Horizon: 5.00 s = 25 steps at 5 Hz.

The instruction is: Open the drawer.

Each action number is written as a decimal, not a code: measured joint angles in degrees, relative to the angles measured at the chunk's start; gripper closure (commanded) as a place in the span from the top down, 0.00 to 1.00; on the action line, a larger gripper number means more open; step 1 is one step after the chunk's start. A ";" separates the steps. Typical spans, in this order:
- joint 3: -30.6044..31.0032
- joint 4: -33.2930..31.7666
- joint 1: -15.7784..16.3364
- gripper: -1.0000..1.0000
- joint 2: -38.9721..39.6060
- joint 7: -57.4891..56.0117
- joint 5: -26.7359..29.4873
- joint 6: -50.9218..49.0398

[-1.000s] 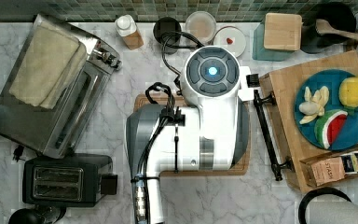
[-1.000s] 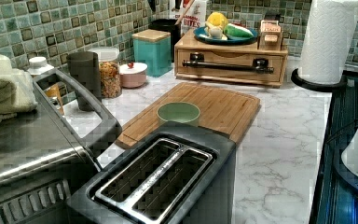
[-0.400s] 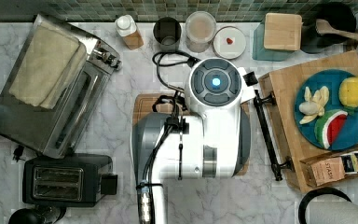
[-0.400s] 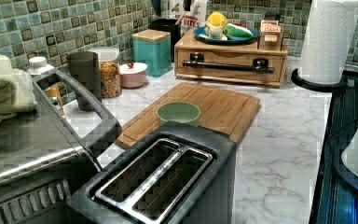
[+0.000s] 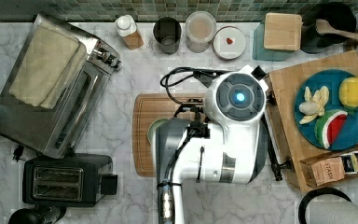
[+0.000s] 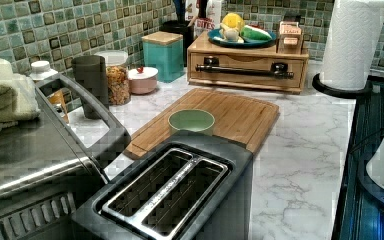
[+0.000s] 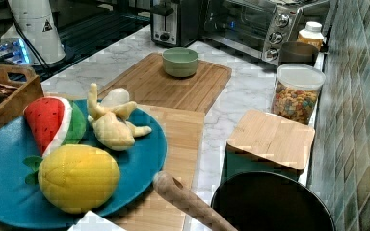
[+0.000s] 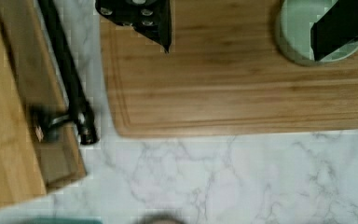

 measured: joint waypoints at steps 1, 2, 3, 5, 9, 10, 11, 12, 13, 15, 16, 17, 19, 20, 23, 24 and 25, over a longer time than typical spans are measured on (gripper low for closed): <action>-0.98 -3.02 -2.29 1.00 -0.22 -7.11 -3.07 4.59; -3.67 -7.16 -3.44 1.00 -0.79 -13.85 -3.62 9.90; -7.46 -11.97 -3.46 1.00 -1.26 -19.89 -5.64 17.71; -9.05 -18.91 -5.10 1.00 -0.69 -21.18 -9.05 24.62; -9.60 -21.49 -5.73 1.00 3.55 -21.12 -13.32 34.02; -10.40 -21.60 -6.00 1.00 6.69 -21.18 -12.88 35.47; -10.87 -22.72 -6.02 1.00 8.10 -21.12 -12.94 37.04; -10.87 -24.51 -6.00 1.00 8.05 -21.12 -12.94 39.22; -10.87 -24.95 -6.03 1.00 8.43 -21.12 -12.94 40.96; -10.20 -23.72 -7.24 1.00 14.06 -24.82 -3.75 44.26; -10.21 -22.83 -7.84 1.00 15.92 -27.11 -3.92 43.03; -10.10 -22.83 -8.39 1.00 15.61 -27.11 -4.27 40.57; -6.38 -22.60 -10.28 1.00 13.31 -34.44 0.97 34.24; -8.66 -24.84 -6.18 1.00 10.83 -32.59 1.73 34.19; -4.06 -34.36 0.47 1.00 3.12 -14.46 0.34 36.59; -1.09 -36.15 1.11 1.00 1.42 -12.06 0.42 35.47; 0.56 -36.71 2.04 1.00 0.29 -12.06 0.42 33.40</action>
